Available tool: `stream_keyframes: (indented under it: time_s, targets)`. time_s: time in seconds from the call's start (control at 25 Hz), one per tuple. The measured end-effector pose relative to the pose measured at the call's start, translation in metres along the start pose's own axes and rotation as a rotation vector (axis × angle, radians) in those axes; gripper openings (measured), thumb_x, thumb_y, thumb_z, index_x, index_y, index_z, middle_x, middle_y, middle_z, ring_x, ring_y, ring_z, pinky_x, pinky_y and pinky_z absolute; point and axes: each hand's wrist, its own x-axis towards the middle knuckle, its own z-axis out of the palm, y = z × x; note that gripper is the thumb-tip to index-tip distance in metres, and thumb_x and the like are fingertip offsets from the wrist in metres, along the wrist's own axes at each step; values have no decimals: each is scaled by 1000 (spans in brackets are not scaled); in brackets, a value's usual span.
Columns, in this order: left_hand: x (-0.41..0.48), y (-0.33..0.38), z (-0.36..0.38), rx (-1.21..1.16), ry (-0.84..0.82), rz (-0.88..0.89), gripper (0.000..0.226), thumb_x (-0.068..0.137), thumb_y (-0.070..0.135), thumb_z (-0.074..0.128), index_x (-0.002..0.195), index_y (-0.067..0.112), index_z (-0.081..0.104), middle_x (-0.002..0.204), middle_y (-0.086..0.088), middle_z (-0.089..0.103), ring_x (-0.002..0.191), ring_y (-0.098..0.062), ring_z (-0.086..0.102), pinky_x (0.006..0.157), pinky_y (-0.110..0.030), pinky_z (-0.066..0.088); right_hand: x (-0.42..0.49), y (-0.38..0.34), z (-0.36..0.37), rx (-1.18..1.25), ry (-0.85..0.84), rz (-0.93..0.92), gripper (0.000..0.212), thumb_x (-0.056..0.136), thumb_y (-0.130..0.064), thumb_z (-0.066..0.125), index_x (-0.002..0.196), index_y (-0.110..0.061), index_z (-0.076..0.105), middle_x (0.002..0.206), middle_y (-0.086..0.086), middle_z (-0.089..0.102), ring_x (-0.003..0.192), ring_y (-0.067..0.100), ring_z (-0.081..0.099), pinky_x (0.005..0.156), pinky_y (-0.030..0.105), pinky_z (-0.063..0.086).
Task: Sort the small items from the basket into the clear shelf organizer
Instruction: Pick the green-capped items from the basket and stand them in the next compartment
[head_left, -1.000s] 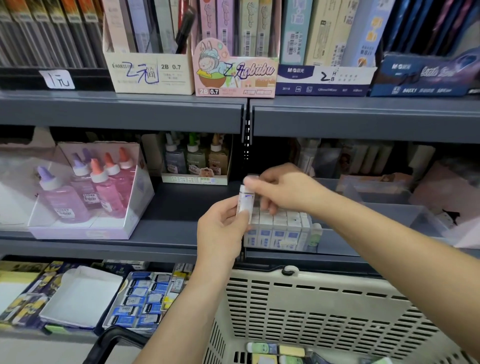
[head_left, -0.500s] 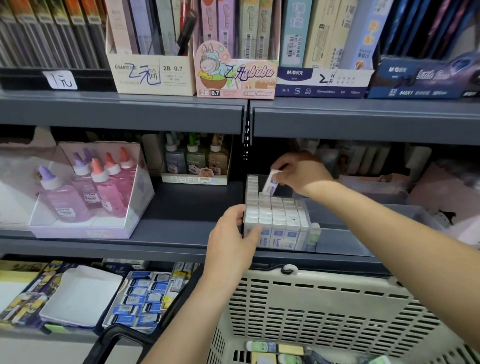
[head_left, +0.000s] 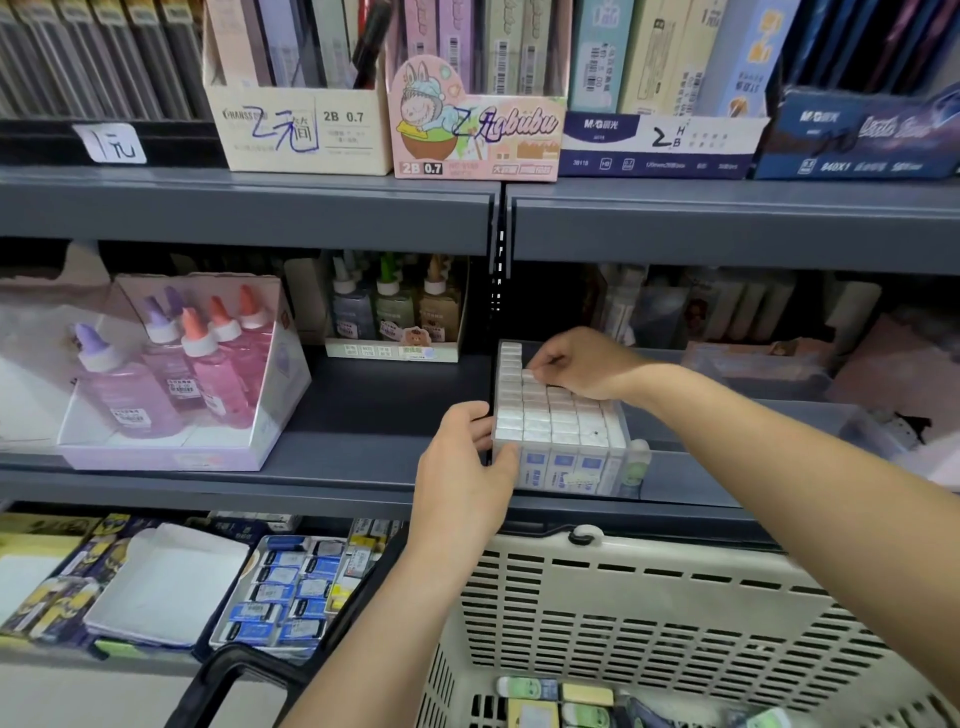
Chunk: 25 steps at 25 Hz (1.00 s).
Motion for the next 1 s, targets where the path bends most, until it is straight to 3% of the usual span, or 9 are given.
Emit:
stream_keyframes:
  time_s: [0.12, 0.28, 0.36, 0.48, 0.56, 0.6, 0.72, 0.88, 1.0]
  targets:
    - [0, 0, 0, 8, 1, 1, 46, 87, 16, 63, 129, 20, 46, 99, 24, 52, 90, 12, 51, 70, -3, 39, 1, -1, -5, 15, -37, 4, 19, 91, -22, 56, 101, -13, 69, 110, -7, 65, 81, -4, 51, 70, 11, 36]
    - [-1, 1, -1, 6, -6, -1, 45, 87, 16, 63, 128, 19, 46, 100, 24, 52, 89, 16, 50, 69, -2, 40, 0, -6, -8, -127, -24, 26, 25, 91, -32, 55, 99, -12, 69, 106, 1, 67, 90, 12, 57, 80, 25, 44]
    - [-1, 1, -1, 4, -5, -2, 45, 87, 16, 63, 128, 19, 46, 101, 23, 52, 88, 14, 50, 69, -2, 40, 2, -9, -7, -149, -42, 47, 32, 91, -34, 53, 81, -7, 66, 85, 9, 67, 81, 21, 60, 76, 31, 48]
    - [0, 0, 0, 10, 0, 6, 45, 87, 16, 63, 128, 19, 46, 101, 23, 52, 88, 15, 50, 69, -2, 39, 2, -11, -4, -132, -43, 88, 41, 93, -34, 51, 57, -14, 48, 59, 3, 48, 60, 17, 48, 62, 29, 41]
    - [0, 0, -1, 8, 3, 11, 45, 87, 17, 63, 128, 19, 46, 100, 24, 51, 88, 14, 51, 69, -3, 39, -1, -9, -4, -122, -55, 65, 35, 94, -32, 50, 69, -10, 59, 72, 5, 60, 71, 18, 57, 72, 31, 46]
    - [0, 0, 0, 7, 1, 13, 44, 87, 18, 63, 128, 20, 46, 100, 24, 51, 89, 12, 51, 70, -3, 39, -3, -8, -5, -121, -62, 46, 29, 94, -31, 50, 86, -8, 65, 89, 6, 67, 85, 19, 61, 81, 31, 48]
    - [-2, 1, 0, 29, -10, 28, 41, 86, 18, 63, 124, 22, 48, 98, 25, 51, 91, 10, 51, 70, -3, 38, -19, -9, -15, -113, -30, 3, 31, 92, -32, 53, 121, -20, 57, 119, -1, 61, 106, 15, 57, 89, 23, 43]
    - [-14, 8, 1, 72, 75, 78, 33, 86, 18, 63, 114, 28, 49, 107, 16, 50, 90, 7, 51, 73, -8, 39, -71, -4, -26, 152, 173, -48, 26, 89, -24, 57, 115, -27, 58, 98, -8, 66, 97, 12, 62, 85, 21, 44]
    - [-40, 19, 9, -13, 175, 229, 18, 85, 19, 60, 96, 31, 52, 89, 13, 51, 79, 4, 50, 68, -5, 39, -145, 11, -17, 247, 283, -147, 19, 88, -23, 59, 102, -36, 61, 87, -14, 67, 88, 3, 63, 82, 21, 48]
